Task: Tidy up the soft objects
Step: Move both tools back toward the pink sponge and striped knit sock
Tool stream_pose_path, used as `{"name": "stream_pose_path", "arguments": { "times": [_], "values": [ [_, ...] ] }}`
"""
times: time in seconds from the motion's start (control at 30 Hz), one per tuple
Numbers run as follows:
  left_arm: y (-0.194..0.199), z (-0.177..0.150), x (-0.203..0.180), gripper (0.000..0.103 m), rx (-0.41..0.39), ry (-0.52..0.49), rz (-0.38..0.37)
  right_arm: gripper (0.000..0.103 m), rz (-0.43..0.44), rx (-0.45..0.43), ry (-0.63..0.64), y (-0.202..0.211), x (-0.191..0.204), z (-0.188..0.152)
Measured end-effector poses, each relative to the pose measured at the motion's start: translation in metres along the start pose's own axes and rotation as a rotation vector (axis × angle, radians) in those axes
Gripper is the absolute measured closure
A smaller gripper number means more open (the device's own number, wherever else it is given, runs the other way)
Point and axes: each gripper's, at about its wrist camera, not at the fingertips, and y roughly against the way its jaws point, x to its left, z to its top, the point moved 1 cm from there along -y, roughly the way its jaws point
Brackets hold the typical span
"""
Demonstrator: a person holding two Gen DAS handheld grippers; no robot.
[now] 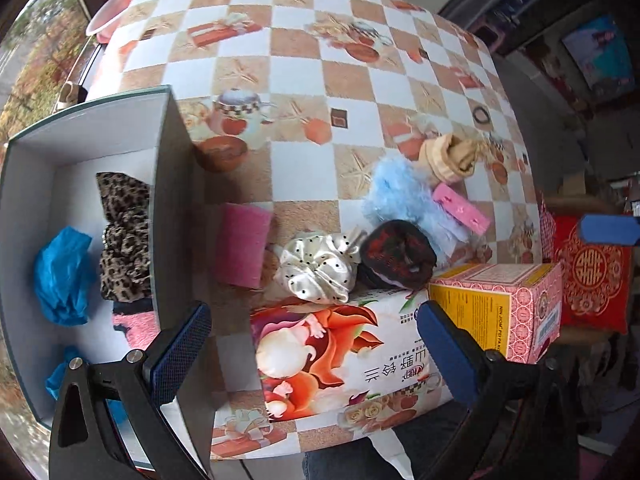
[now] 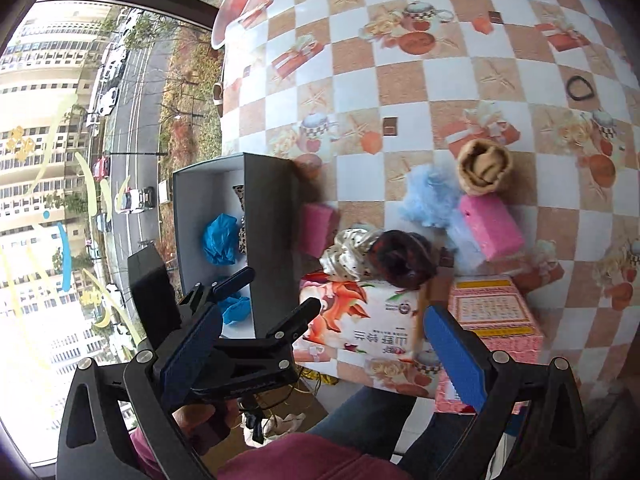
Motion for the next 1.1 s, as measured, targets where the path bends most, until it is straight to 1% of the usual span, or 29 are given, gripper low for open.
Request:
{"name": "stream_pose_path", "arguments": {
  "times": [0.1, 0.2, 0.3, 0.4, 0.5, 0.53, 0.6, 0.67, 0.7, 0.8, 0.87, 0.93, 1.0, 1.03, 1.1],
  "values": [
    [-0.021, 0.005, -0.022, 0.0, 0.051, -0.061, 0.018, 0.001, -0.03, -0.035, -0.036, 0.02, -0.028, 0.0],
    [-0.042, 0.013, -0.042, 0.001, 0.109, -0.112, 0.029, 0.002, -0.034, -0.051, -0.08, 0.03, -0.057, 0.002],
    [-0.064, 0.018, -0.058, 0.0, 0.163, -0.153, 0.041, 0.002, -0.063, -0.046, -0.104, 0.031, -0.08, 0.007],
    [-0.081, 0.025, -0.066, 0.0, 0.201, -0.185, 0.088, 0.001, -0.115, -0.019, -0.103, 0.025, -0.098, 0.017],
    [-0.091, 0.036, -0.065, 0.0, 0.204, -0.204, 0.145, 0.002, -0.167, 0.03, -0.085, 0.011, -0.116, 0.032],
    [-0.092, 0.042, -0.064, 0.0, 0.193, -0.211, 0.165, 0.002, -0.172, 0.049, -0.08, 0.004, -0.121, 0.038],
    [-0.091, 0.058, -0.059, 0.0, 0.148, -0.226, 0.236, 0.002, -0.179, 0.102, -0.069, -0.014, -0.128, 0.051],
    [-0.086, 0.08, -0.046, 0.0, 0.108, -0.188, 0.296, 0.002, -0.174, 0.162, -0.041, -0.036, -0.131, 0.061],
    [-0.081, 0.092, -0.037, 0.0, 0.09, -0.149, 0.306, 0.002, -0.161, 0.195, -0.03, -0.048, -0.131, 0.066],
    [-0.059, 0.116, -0.013, 0.001, 0.044, -0.022, 0.257, 0.001, -0.129, 0.289, -0.021, -0.084, -0.134, 0.073],
    [-0.046, 0.122, -0.003, 0.0, 0.021, 0.024, 0.235, 0.001, -0.116, 0.336, -0.018, -0.105, -0.138, 0.073],
    [-0.038, 0.121, 0.003, 0.0, 0.01, 0.045, 0.228, 0.002, -0.139, 0.359, -0.024, -0.118, -0.147, 0.071],
    [-0.036, 0.116, 0.007, 0.0, 0.02, 0.049, 0.227, 0.002, -0.196, 0.332, -0.055, -0.116, -0.164, 0.068],
    [-0.033, 0.114, 0.013, 0.0, 0.026, 0.047, 0.225, 0.002, -0.233, 0.292, -0.081, -0.108, -0.175, 0.067],
    [-0.036, 0.108, 0.009, 0.0, 0.034, 0.041, 0.226, 0.002, -0.316, 0.183, -0.137, -0.084, -0.202, 0.066]
  ]
}}
